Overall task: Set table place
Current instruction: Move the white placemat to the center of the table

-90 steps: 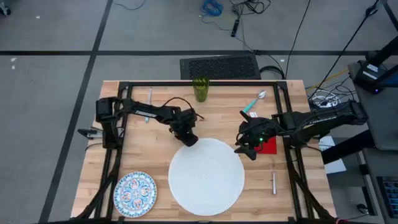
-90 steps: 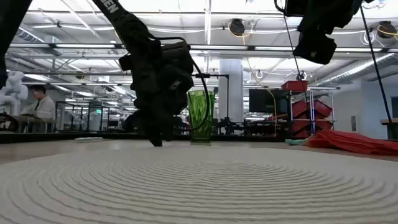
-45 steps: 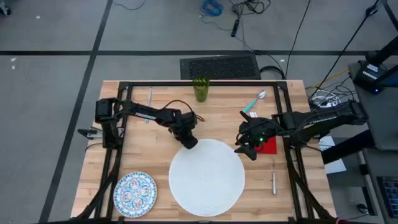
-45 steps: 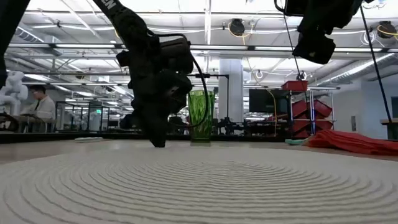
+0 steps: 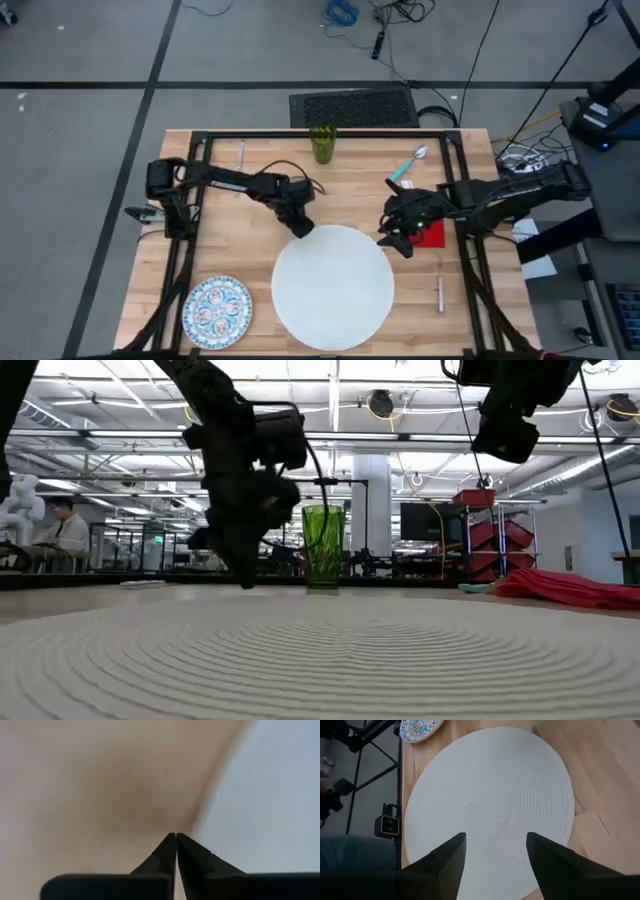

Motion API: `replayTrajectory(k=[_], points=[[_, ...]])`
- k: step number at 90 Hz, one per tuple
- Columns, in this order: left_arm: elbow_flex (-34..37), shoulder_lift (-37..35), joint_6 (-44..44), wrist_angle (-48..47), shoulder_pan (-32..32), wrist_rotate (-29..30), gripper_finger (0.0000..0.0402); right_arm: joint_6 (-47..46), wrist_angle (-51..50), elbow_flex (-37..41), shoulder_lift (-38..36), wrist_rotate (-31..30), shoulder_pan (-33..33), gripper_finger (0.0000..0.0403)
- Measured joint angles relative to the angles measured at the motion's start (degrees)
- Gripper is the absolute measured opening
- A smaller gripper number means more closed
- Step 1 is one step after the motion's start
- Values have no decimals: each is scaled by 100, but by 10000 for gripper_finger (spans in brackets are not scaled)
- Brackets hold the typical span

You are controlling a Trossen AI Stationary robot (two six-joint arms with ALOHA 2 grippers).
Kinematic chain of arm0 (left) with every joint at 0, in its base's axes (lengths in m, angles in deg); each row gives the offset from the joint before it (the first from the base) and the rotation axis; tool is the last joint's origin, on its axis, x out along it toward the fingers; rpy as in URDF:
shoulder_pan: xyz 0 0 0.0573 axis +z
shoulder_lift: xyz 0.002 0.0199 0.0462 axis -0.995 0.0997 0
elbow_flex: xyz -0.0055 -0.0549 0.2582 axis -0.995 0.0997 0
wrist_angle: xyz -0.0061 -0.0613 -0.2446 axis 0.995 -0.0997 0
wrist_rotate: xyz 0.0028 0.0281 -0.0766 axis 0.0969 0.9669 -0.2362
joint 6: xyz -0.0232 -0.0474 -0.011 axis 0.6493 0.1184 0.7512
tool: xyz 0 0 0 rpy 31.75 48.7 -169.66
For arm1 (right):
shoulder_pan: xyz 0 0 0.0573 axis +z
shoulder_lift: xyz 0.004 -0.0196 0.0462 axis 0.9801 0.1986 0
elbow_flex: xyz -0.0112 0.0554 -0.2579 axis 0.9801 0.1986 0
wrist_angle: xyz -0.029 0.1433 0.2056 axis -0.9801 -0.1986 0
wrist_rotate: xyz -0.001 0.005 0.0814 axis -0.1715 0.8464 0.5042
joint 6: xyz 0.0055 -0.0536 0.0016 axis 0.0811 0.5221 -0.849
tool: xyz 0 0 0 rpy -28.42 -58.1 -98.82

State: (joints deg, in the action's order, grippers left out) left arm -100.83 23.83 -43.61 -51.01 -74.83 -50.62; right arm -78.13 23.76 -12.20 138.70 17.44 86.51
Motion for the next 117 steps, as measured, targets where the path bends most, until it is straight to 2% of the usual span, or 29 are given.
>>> replayTrajectory(k=[11,27,38,49,60,85,99,117], points=[[0,-153,-84,-146,47,40,0,2,-25,0,0,-109,0,196],[-2,-470,-99,751,-53,-1316,0,28,-36,0,0,-119,0,196],[-18,-468,238,1586,-456,-1570,0,70,-34,0,0,-145,0,196],[-14,-120,295,1925,-798,-1516,0,140,-39,0,0,-255,-2,196],[0,-9,425,1970,-874,-921,0,172,-33,0,1,-266,-2,196],[-11,17,-91,1929,-792,-770,0,343,-37,0,2,-266,-2,196],[-11,17,806,1239,-613,-646,10,300,-50,0,0,-266,-2,196],[-11,-37,723,168,-303,-687,62,297,-104,0,0,-263,-2,196]])
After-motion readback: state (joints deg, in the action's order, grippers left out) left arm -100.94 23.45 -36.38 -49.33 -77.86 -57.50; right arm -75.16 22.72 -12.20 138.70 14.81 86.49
